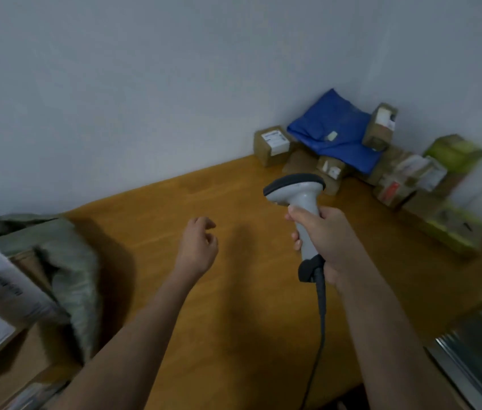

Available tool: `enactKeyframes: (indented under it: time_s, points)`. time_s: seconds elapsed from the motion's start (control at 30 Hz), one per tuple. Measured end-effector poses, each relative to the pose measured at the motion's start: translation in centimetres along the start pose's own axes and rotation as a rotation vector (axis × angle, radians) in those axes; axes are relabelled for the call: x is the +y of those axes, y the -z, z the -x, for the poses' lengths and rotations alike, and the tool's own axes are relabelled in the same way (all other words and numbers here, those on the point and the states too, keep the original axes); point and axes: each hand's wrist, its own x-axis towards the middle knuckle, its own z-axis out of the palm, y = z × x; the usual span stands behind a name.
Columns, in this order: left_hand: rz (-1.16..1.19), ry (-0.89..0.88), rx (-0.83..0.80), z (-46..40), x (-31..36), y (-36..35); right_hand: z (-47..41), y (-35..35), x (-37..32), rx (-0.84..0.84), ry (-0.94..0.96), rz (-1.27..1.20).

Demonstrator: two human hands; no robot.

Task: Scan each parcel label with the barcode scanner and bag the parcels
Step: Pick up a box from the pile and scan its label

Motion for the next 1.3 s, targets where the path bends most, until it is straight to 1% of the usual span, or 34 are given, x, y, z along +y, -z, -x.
enactKeyframes:
  time_s: [0.1,0.17,0.23,0.3,0.4,0.47,0.57,0.63,0.73,0.9,1.0,1.13,1.2,1.3]
  points:
    - [0.000,-0.095,-0.117,-1.8,6.3,-5.4,-2.7,7.0,-0.4,0.127,0.001,-0.112]
    - [-0.009,-0.124,-0.154,-3.0,10.7,-9.6,-4.9,12.3,-0.6,0.181,-0.014,-0.161]
    - [-0.011,-0.141,-0.186,-3.9,15.2,-14.2,-7.0,18.1,-0.7,0.224,-0.030,-0.160]
    - [-0.052,-0.183,-0.286,-4.8,19.8,-19.2,-9.0,24.2,-0.7,0.286,-0.034,-0.114]
    - [-0.164,-0.263,-0.509,-5.2,27.1,-26.3,-11.5,32.3,-0.5,0.393,-0.054,-0.011]
    - [-0.252,-0.339,-0.625,-5.1,31.5,-30.1,-13.1,36.5,-0.4,0.418,-0.067,0.034]
    - [-0.386,-0.440,-0.738,-5.2,36.3,-34.7,-15.2,41.0,0.5,0.446,-0.097,0.089]
    - [-0.445,-0.492,-0.771,-5.5,38.1,-37.4,-16.1,43.2,1.7,0.463,-0.131,0.111]
    - [-0.503,-0.610,-0.719,-6.5,39.1,-41.4,-17.0,45.9,3.7,0.493,-0.177,0.093]
    - [-0.618,-0.579,-0.719,-7.2,37.2,-45.2,-18.0,49.0,5.7,0.499,-0.234,0.019]
    - [-0.658,-0.586,-0.695,-6.2,35.7,-44.5,-19.1,49.6,6.7,0.502,-0.262,0.041]
    - [-0.684,-0.607,-0.639,-4.6,33.1,-41.9,-20.6,48.6,8.1,0.469,-0.296,0.043]
    - [-0.733,-0.585,-0.618,-3.7,31.6,-40.1,-21.0,47.5,8.9,0.422,-0.321,0.050]
    - [-0.779,-0.539,-0.634,-3.0,30.0,-37.5,-21.4,44.8,10.1,0.315,-0.367,0.062]
